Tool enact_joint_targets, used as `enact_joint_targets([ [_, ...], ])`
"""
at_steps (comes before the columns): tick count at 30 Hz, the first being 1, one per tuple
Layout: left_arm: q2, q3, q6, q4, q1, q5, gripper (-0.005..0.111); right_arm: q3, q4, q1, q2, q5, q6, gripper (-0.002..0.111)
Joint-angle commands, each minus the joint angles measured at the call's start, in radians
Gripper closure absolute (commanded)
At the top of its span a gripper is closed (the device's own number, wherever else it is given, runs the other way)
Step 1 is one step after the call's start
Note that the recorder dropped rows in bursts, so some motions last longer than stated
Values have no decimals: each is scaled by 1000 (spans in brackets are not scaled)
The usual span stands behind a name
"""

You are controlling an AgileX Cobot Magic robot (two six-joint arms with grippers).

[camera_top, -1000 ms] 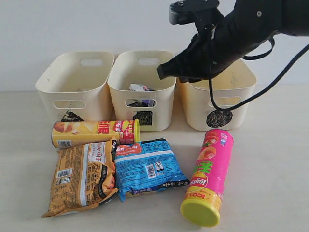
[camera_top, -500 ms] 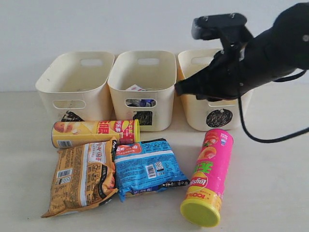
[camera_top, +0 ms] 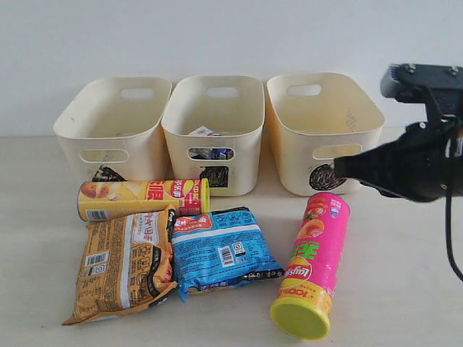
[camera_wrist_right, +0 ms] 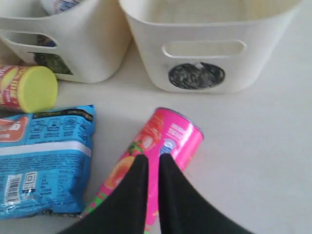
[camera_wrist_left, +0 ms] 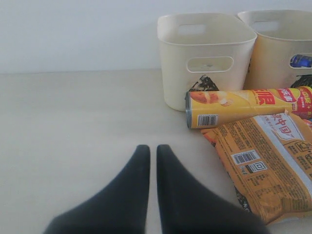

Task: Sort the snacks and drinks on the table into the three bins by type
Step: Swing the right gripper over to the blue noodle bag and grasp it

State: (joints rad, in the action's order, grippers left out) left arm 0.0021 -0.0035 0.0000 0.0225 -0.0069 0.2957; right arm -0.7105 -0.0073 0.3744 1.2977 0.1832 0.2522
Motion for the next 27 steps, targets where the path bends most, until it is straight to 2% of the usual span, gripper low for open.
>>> enact_joint_targets([
  [1, -2, 4, 0, -5, -3, 0, 102, 83, 7, -43, -66, -103, 75, 104],
  [8, -2, 4, 0, -5, -3, 0, 102, 128, 27, -1, -134, -91, 96, 104],
  [12, -2, 4, 0, -5, -3, 0, 102, 61, 32, 68, -122, 54, 13, 104],
  [15, -2, 4, 0, -5, -3, 0, 102, -61, 116, 140, -78, 218, -156, 104],
  [20, -2, 4, 0, -5, -3, 0, 102, -284, 494, 204, 91, 540, -601, 104],
  [23, -2, 4, 0, -5, -3, 0, 102, -377, 605, 206, 212, 634, -673, 104],
  [27, -2, 4, 0, -5, -3, 0, 102, -469, 586, 206, 322, 656, -673, 104],
])
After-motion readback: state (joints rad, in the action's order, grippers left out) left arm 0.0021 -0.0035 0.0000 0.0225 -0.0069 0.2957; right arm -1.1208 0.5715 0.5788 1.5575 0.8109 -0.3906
